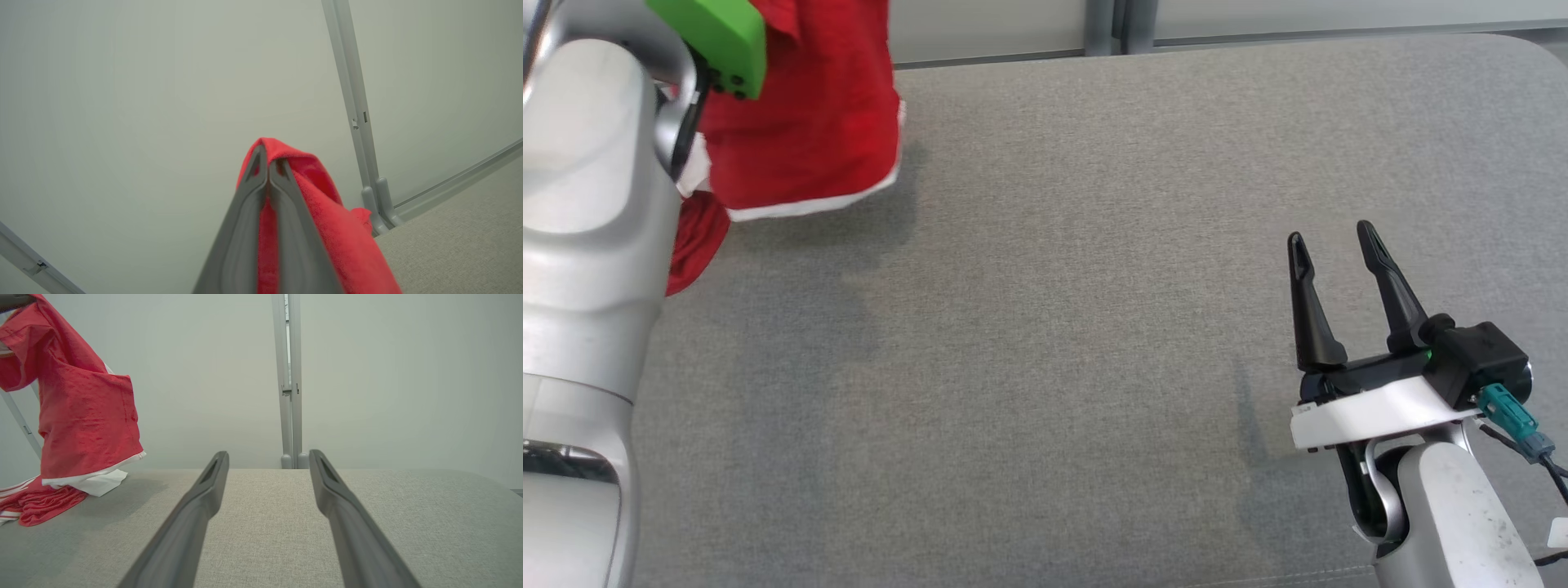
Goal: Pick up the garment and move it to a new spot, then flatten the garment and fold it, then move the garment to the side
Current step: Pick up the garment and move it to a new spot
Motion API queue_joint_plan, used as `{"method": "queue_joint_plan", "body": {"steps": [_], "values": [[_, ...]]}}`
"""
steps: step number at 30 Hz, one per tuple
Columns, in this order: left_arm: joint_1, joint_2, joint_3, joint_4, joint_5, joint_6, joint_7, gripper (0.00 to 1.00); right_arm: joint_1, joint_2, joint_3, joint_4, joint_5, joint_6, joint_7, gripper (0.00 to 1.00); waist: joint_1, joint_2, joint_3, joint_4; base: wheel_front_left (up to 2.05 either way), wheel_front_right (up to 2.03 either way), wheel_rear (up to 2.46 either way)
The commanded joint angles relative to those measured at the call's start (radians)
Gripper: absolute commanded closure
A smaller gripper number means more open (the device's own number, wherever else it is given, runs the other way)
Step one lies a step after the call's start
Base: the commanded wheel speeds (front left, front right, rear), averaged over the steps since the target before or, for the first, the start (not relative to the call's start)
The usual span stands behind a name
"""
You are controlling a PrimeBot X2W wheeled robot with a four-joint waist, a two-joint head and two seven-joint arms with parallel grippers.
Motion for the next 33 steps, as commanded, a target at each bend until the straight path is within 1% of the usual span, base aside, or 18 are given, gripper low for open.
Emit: {"method": "queue_joint_plan", "body": {"steps": [1,4,7,12,18,19,21,23,26,29,33], "values": [[0.024,-0.01,-0.005,-0.014,-0.011,-0.001,-0.003,1.0,0.019,-0.003,-0.003,-0.004,0.011,0.0,-0.004,0.0,0.0001,0.0001,-0.006,-0.031,0.0,0.0,0.0],[0.043,-0.033,-0.009,-0.063,-0.021,0.004,-0.009,1.0,0.021,-0.002,-0.011,-0.004,0.01,0.0,-0.004,0.0,0.0001,0.0001,-0.009,-0.045,0.0,0.0,0.0],[0.078,-0.054,-0.013,-0.125,-0.031,0.021,-0.014,1.0,0.029,-0.003,-0.02,-0.004,0.009,0.0,-0.004,0.0,0.0001,0.0001,-0.018,-0.051,0.0,0.0,0.0],[0.154,-0.07,-0.018,-0.261,-0.043,0.053,0.002,1.0,0.043,-0.003,-0.034,0.0,0.008,0.0,-0.004,0.0,0.0001,0.0001,-0.037,-0.05,0.0,0.0,0.0],[0.277,-0.049,-0.024,-0.476,-0.048,0.121,0.063,1.0,0.058,-0.002,-0.044,-0.005,0.006,0.0,-0.004,0.0,0.0001,0.0001,-0.047,-0.035,0.0,0.0,0.0],[0.325,-0.047,-0.035,-0.542,-0.042,0.145,0.094,1.0,0.059,-0.003,-0.04,-0.006,0.008,0.0,-0.004,0.0,0.0001,0.0001,-0.043,-0.029,0.0,0.0,0.0],[0.371,-0.052,-0.054,-0.602,-0.042,0.161,0.121,1.0,0.055,-0.003,-0.036,-0.006,0.011,0.0,-0.004,0.0,0.0001,0.0001,-0.033,-0.025,0.0,0.0,0.0],[0.422,-0.07,-0.074,-0.64,-0.052,0.171,0.14,1.0,0.046,-0.003,-0.027,-0.005,0.013,0.0,-0.004,0.0,0.0001,0.0001,-0.02,-0.026,0.0,0.0,0.0],[0.476,-0.101,-0.103,-0.644,-0.06,0.188,0.147,1.0,0.031,-0.003,-0.011,-0.004,0.016,0.0,-0.004,0.0,0.0001,0.0001,0.002,-0.036,0.0,0.0,0.0],[0.514,-0.145,-0.13,-0.591,-0.074,0.193,0.14,1.0,0.013,-0.003,0.012,-0.001,0.021,0.0,-0.004,0.0,0.0001,0.0001,0.027,-0.06,0.0,0.0,0.0],[0.51,-0.191,-0.156,-0.484,-0.096,0.174,0.117,1.0,-0.009,-0.003,0.036,0.005,0.029,0.0,-0.004,0.0,0.0001,0.0001,0.059,-0.108,0.0,0.0,0.0]]}}
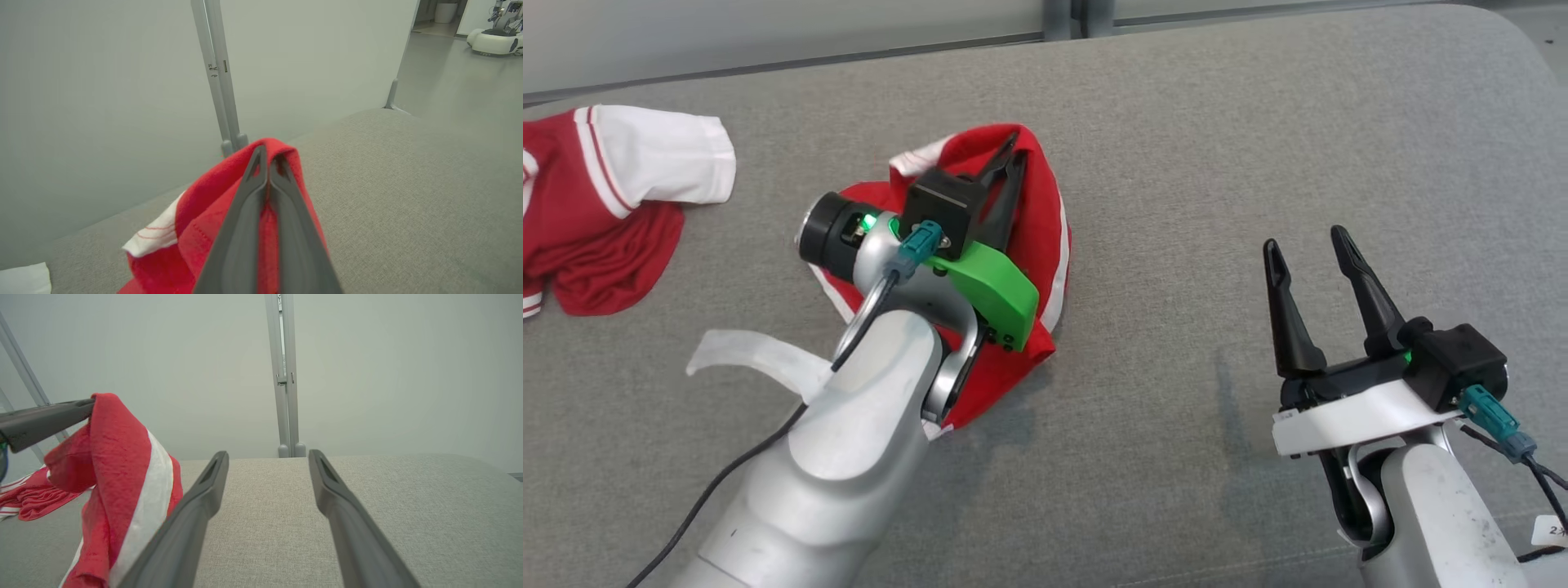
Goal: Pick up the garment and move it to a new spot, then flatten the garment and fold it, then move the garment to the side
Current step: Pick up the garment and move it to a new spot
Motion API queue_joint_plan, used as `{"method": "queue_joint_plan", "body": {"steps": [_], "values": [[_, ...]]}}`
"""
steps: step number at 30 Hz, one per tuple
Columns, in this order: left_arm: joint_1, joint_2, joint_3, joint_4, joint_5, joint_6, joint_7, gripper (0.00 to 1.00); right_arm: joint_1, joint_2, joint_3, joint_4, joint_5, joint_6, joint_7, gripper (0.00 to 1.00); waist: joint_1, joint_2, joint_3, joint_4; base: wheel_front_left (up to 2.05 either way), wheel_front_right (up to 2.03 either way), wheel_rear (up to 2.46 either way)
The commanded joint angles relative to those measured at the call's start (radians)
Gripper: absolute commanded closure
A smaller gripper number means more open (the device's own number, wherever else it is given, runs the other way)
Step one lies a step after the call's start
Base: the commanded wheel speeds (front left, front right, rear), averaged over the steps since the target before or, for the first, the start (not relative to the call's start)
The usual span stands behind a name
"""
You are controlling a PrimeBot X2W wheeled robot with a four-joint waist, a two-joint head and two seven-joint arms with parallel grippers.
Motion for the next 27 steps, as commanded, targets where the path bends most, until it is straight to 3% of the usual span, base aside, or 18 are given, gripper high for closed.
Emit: {"method": "queue_joint_plan", "body": {"steps": [1,12,19,21,23,27], "values": [[-0.012,-0.009,-0.003,0.031,-0.012,-0.009,-0.015,1.0,-0.015,-0.004,0.007,0.004,0.006,0.0,-0.004,0.0,0.0,0.0,0.038,-0.052,0.0,0.0,0.0],[-0.187,-0.041,-0.087,0.233,-0.073,-0.04,-0.057,1.0,-0.053,-0.003,0.055,0.017,0.043,0.0,-0.004,0.0,0.0,0.0,0.089,-0.181,0.0,0.0,0.0],[-0.272,-0.041,-0.168,0.341,-0.169,0.0,-0.091,1.0,-0.076,-0.003,0.095,0.022,0.072,0.0,-0.004,0.0,0.0,0.0,0.131,-0.259,0.0,0.0,0.0],[-0.278,-0.041,-0.199,0.367,-0.196,0.006,-0.098,0.61,-0.084,-0.003,0.1,0.025,0.08,0.0,-0.004,0.0,0.0,0.0,0.139,-0.27,0.0,0.0,0.0],[-0.278,-0.041,-0.229,0.388,-0.224,0.014,-0.103,0.0,-0.089,-0.003,0.104,0.027,0.083,0.0,-0.004,0.0,0.0,0.0,0.145,-0.277,0.0,0.0,0.0],[-0.289,-0.041,-0.287,0.43,-0.256,0.031,-0.126,0.0,-0.091,-0.003,0.104,0.027,0.089,0.0,-0.004,0.0,0.0,0.0,0.154,-0.28,0.0,0.0,0.0]]}}
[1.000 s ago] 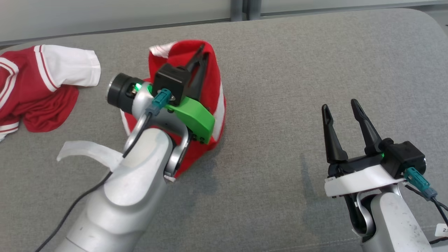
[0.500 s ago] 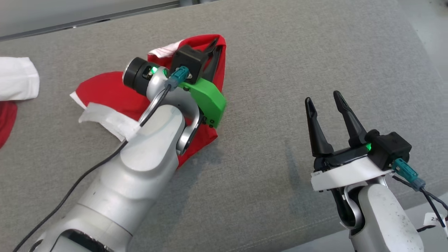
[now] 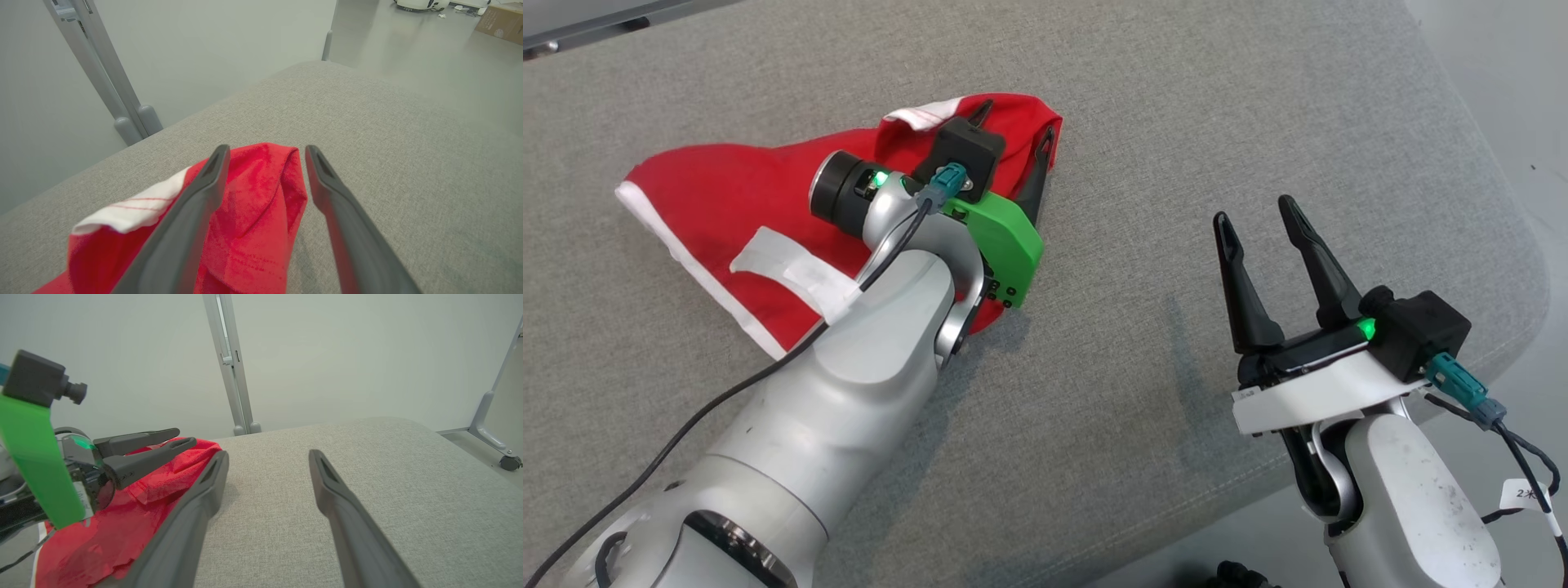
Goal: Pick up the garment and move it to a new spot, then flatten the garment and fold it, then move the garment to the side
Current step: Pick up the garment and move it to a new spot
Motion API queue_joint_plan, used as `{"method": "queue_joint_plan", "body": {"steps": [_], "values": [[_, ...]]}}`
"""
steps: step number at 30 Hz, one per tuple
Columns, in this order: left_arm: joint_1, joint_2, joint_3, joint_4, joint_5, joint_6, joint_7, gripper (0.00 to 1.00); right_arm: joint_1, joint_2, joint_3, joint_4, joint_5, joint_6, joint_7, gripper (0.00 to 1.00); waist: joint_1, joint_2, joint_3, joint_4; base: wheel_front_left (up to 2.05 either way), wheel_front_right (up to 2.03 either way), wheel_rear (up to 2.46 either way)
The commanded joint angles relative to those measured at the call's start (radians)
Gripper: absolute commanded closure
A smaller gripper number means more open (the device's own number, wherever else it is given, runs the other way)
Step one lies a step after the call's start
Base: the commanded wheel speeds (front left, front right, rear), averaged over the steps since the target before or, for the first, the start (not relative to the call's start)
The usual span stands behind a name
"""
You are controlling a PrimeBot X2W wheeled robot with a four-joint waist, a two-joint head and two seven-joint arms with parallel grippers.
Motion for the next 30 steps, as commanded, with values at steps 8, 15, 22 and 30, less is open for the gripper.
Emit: {"method": "queue_joint_plan", "body": {"steps": [8,15,22,30], "values": [[-0.041,0.003,-0.061,0.034,-0.072,0.007,-0.052,0.0,0.009,-0.003,-0.029,0.008,-0.011,0.0,-0.004,0.0,0.0,-0.0001,-0.003,0.039,0.0,0.0,0.0],[-0.032,0.003,-0.071,0.004,-0.107,0.005,-0.075,0.0,0.027,-0.003,-0.053,0.018,-0.044,0.0,-0.004,0.0,0.0,-0.0001,-0.058,0.123,0.0,0.0,0.0],[0.038,0.003,-0.016,-0.085,-0.066,0.027,-0.075,0.0,0.054,-0.003,-0.066,0.035,-0.066,0.0,-0.004,0.0,0.0,-0.0001,-0.118,0.202,0.0,0.0,0.0],[0.148,0.008,0.079,-0.163,0.012,0.04,-0.076,0.0,0.081,-0.003,-0.074,0.05,-0.083,0.0,-0.004,0.0,0.0,-0.0001,-0.162,0.258,0.0,0.0,0.0]]}}
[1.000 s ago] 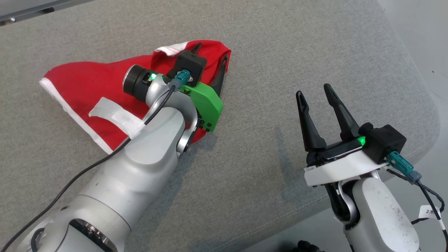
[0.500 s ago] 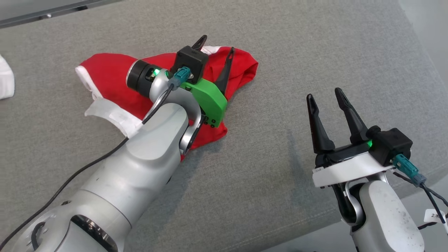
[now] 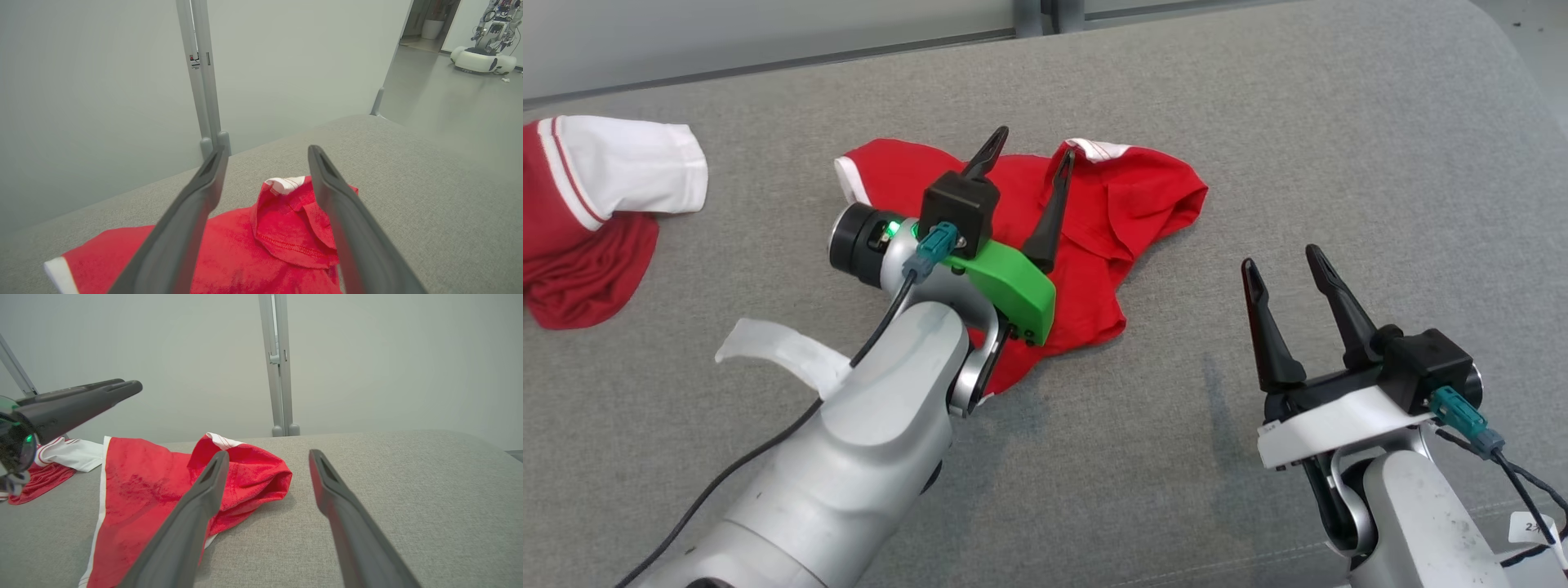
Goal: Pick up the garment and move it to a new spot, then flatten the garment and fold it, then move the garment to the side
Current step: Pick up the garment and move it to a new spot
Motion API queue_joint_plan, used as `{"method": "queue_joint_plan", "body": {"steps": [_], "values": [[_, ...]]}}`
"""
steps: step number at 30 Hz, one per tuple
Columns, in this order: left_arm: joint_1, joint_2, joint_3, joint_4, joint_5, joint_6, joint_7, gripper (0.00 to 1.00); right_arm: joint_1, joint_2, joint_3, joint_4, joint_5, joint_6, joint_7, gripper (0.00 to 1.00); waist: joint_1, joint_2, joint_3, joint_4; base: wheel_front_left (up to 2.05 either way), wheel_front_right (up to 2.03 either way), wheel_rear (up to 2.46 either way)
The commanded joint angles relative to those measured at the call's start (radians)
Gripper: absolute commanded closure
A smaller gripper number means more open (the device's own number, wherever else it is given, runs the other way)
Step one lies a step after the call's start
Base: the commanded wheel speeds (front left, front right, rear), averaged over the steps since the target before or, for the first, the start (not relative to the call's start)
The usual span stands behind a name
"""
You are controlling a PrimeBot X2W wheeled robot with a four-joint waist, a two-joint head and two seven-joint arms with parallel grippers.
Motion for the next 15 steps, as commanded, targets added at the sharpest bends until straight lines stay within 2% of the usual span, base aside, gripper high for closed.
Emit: {"method": "queue_joint_plan", "body": {"steps": [1,15], "values": [[0.032,0.009,0.013,-0.01,0.017,0.006,-0.001,0.0,0.019,-0.003,-0.001,0.006,-0.005,0.0,-0.004,0.0,0.0,0.0,-0.04,0.042,0.0,0.0,0.0],[0.308,0.051,0.189,-0.192,0.14,-0.002,-0.002,0.0,0.059,-0.003,0.015,0.08,0.015,0.0,-0.004,0.0,0.0,0.0,-0.095,0.139,0.0,0.0,0.0]]}}
